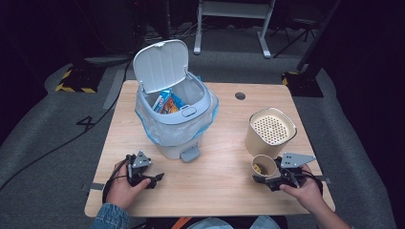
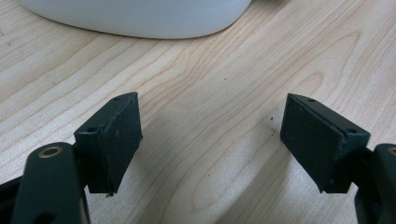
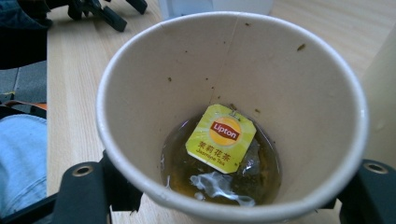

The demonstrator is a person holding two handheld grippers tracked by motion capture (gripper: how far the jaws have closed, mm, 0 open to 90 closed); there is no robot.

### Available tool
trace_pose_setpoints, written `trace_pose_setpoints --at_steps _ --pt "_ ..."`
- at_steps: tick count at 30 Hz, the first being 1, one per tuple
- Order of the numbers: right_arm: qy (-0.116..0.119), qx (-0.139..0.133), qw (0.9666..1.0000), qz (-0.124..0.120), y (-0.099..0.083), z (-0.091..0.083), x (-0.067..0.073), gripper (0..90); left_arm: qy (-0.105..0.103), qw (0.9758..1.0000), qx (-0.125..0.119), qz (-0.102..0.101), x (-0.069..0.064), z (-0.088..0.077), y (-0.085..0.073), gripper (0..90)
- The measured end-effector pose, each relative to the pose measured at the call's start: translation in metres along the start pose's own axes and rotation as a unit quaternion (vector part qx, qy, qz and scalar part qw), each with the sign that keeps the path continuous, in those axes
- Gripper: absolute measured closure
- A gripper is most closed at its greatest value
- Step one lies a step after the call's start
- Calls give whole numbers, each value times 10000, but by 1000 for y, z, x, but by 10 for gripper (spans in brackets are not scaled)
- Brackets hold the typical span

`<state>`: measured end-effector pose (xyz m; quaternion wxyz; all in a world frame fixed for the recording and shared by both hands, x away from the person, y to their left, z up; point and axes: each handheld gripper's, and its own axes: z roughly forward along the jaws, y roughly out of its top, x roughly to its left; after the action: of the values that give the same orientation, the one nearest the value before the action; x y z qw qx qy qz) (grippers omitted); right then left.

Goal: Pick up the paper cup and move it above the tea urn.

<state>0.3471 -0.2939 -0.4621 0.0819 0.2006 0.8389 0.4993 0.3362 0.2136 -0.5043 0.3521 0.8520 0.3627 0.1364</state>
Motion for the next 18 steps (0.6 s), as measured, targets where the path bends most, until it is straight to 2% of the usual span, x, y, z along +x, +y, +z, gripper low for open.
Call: trace_pose_setpoints --at_steps 5,10,13,18 --pt "-8 45 9999 -142 16 -10 0 315 -1 10000 2 -6 0 0 0 208" --pt "-121 61 9996 -250 33 -22 0 317 4 10000 2 -8 0 0 0 208" --pt "-205 -26 9991 -375 47 -31 -2 317 -1 10000 -2 -10 0 0 0 208" --pt "-275 -70 9986 -453 59 -40 -4 317 6 10000 6 -6 0 0 0 208"
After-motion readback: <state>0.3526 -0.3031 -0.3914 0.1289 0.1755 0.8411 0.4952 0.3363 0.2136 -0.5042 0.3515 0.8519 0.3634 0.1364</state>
